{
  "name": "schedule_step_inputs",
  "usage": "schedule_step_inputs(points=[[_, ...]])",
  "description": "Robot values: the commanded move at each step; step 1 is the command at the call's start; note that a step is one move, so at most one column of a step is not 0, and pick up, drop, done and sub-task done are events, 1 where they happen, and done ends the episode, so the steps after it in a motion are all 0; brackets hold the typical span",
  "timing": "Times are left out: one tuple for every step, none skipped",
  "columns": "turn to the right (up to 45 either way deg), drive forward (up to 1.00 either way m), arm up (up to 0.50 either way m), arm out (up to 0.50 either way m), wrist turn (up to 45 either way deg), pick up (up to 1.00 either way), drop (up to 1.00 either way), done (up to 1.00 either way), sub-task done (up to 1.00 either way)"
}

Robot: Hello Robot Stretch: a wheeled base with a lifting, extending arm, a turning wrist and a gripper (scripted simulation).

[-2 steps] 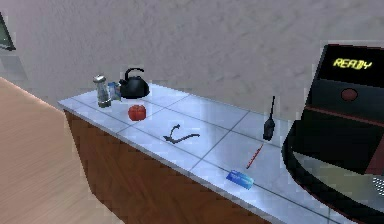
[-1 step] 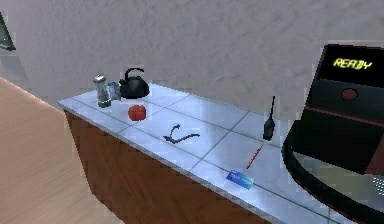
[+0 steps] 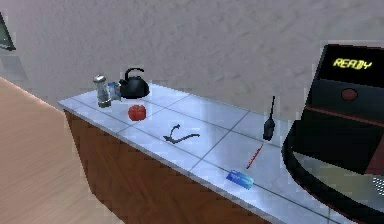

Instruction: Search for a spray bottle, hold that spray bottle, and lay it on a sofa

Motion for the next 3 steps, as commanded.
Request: schedule_step_inputs(points=[[0.0, 0.0, -0.1, 0.0, 0.0, 0.0, 0.0, 0.0, 0.0], [0.0, 0.0, 0.1, 0.0, 0.0, 0.0, 0.0, 0.0, 0.0], [0.0, 0.0, 0.04, 0.0, 0.0, 0.0, 0.0, 0.0, 0.0]])
